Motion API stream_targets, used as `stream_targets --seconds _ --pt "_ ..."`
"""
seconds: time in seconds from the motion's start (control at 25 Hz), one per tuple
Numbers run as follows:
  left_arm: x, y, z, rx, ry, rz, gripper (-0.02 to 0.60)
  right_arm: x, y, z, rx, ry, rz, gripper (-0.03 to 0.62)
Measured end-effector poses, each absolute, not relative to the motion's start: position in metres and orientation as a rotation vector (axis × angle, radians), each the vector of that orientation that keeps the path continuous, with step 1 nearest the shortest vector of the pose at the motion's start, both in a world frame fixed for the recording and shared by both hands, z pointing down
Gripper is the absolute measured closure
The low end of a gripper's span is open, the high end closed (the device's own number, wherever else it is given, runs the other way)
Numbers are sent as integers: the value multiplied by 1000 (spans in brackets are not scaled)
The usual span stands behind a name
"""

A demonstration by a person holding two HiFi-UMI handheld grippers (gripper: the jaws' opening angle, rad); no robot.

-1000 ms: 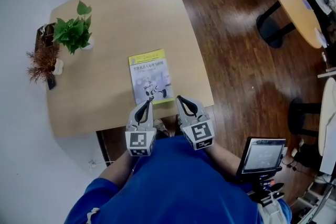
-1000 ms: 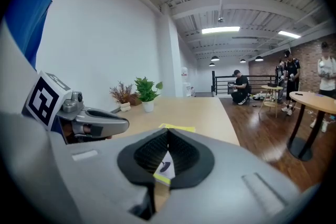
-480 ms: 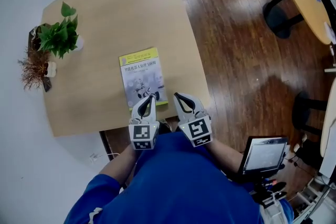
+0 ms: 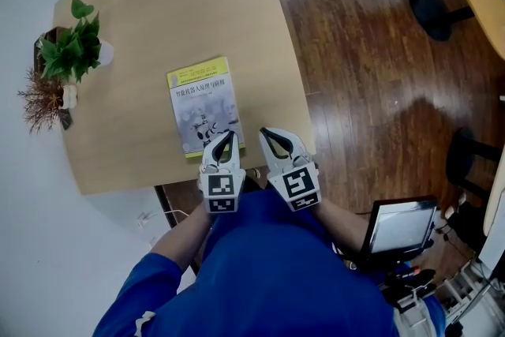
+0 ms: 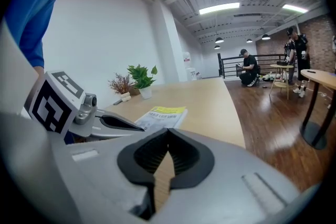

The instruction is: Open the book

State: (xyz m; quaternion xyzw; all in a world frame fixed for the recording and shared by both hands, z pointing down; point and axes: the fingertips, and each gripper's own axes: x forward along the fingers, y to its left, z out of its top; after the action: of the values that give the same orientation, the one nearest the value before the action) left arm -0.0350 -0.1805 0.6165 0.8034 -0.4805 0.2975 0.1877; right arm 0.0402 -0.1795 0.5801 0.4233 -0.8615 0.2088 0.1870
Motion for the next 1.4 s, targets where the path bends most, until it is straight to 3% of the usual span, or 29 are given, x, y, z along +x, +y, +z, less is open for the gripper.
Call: stream_targets --seconds 0.24,0.28,0.68,1.12,1.4 --pt "-21 -182 634 2200 -1336 965 567 53 -185 589 1187 -2438 663 591" --pt "-17 -183 637 2192 -1328 984 505 56 -188 590 1185 -2440 668 591" --pt "-18 -178 659 2099 -1339 1191 389 66 -192 596 1186 -2448 704 591" --pt "-19 -176 676 1965 -1382 1328 368 75 -194 597 1173 -2457 713 591" --pt "-24 -178 677 1909 -1423 1347 408 77 -198 597 1162 -2469 713 591"
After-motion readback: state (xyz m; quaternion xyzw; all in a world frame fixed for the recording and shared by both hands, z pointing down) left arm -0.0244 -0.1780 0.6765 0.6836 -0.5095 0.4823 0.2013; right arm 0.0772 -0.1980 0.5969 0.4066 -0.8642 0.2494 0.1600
